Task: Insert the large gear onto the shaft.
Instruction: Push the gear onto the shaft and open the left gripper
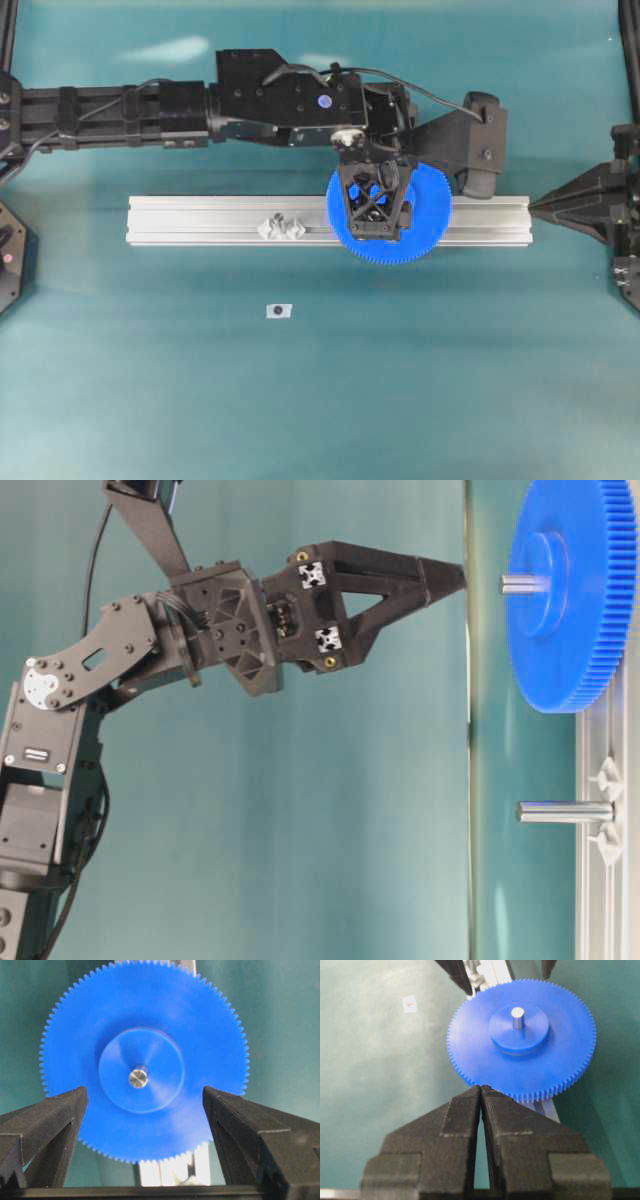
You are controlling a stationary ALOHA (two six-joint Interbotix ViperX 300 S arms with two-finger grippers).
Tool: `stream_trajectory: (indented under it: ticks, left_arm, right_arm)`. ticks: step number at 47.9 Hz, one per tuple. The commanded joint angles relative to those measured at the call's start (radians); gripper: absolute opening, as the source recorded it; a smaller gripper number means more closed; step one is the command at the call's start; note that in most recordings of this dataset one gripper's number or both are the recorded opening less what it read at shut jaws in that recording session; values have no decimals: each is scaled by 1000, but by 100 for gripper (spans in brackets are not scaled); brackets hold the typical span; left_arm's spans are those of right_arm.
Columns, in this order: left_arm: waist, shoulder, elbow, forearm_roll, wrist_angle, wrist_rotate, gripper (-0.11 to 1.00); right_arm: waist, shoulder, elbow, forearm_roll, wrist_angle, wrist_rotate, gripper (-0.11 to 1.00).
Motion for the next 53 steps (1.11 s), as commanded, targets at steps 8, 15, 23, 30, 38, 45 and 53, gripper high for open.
stream_trajectory:
  ticks: [8,15,23,30,38,45,53]
  left_arm:
    - [-6,-87,-31,2,-3,-37,89]
    - [-8,-103,-32,2,6,-43,89]
    - [-8,-117,-34,2,18,-46,89]
    - [-8,-123,-35,2,18,-57,89]
    - [-11,-129,-37,2,20,-74,89]
    - [-17,-135,-37,2,21,-78,89]
    - [-23,-144,-37,2,21,-106,89]
  right_arm:
    - [-2,6,-15,-2,-5,11,12]
    - [-2,8,-15,-2,-5,12,12]
    - [-2,8,-17,-2,-5,12,12]
    - [-2,6,-17,-2,-5,12,12]
    - [-2,6,-18,-2,-5,12,12]
    - [-2,8,-20,0,-5,12,12]
    - [-2,8,-20,0,-5,12,12]
